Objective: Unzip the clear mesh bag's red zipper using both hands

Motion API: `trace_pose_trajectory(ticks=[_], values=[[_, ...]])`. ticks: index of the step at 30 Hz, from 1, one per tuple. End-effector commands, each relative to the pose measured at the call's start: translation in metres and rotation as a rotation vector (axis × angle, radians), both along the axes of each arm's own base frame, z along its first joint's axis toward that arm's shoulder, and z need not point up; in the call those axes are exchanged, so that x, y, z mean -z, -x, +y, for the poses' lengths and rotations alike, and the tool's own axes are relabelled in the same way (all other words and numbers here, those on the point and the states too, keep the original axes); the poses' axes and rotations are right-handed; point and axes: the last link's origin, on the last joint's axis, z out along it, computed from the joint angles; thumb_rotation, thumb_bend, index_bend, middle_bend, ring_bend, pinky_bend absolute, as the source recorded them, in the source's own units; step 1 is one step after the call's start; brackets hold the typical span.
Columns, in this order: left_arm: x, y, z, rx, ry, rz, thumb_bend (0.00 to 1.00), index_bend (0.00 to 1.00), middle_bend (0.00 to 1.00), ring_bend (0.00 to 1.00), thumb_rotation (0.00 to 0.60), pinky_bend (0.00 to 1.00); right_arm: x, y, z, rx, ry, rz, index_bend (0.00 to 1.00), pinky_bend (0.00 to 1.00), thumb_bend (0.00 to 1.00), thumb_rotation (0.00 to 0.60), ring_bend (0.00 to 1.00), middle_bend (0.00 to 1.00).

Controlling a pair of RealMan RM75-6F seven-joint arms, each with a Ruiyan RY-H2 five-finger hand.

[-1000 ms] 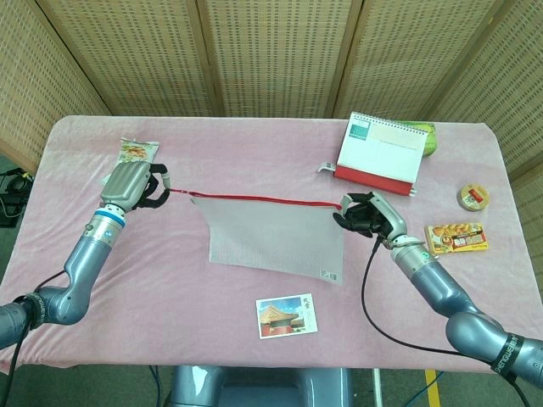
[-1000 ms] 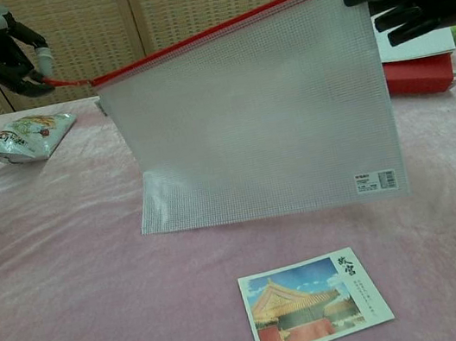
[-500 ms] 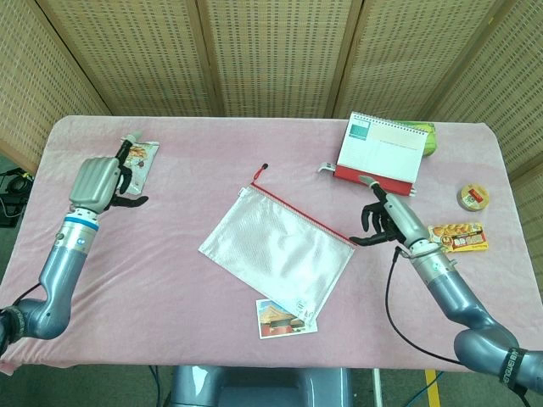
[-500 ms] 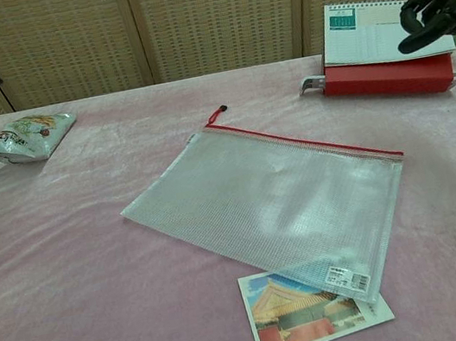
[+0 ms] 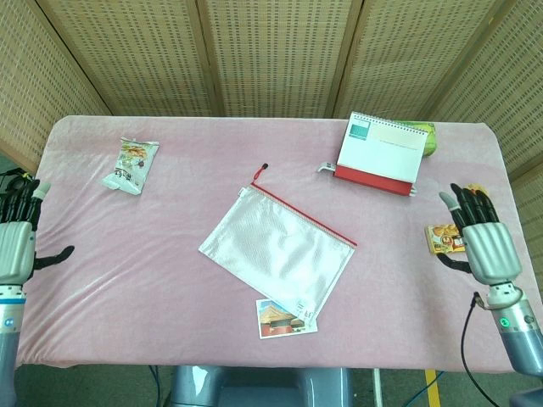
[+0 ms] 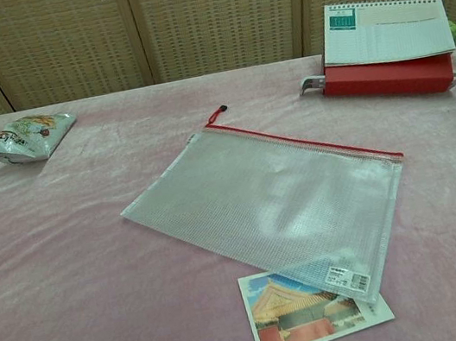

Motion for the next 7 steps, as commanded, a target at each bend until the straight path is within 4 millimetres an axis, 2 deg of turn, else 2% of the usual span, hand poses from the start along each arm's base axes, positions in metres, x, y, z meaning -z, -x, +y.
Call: trace_pose_trajectory(ticks=[1, 2, 7], values=[[-0.001, 0.009, -0.039, -0.066, 0.014, 0.045, 0.0, 0.0, 0.0, 0.0, 0.6, 0.0, -0.006, 0.022, 0.043, 0.019, 0.043, 0.037, 0.01, 0.0, 0.0, 0.6, 0.0, 0.0], [-0.001, 0.011, -0.048, -0.066, 0.017, 0.046, 0.0, 0.0, 0.0, 0.0, 0.6, 0.0, -0.007, 0.024, 0.054, 0.021, 0.048, 0.037, 0.01, 0.0, 0.0, 0.6, 0.0, 0.0], [0.0, 0.018, -0.062, -0.057, 0.012, 0.027, 0.0, 0.0, 0.0, 0.0, 0.6, 0.0, -0.007, 0.028, 0.075, 0.03, 0.06, 0.064, 0.01, 0.0, 0.0, 0.6, 0.0, 0.0]])
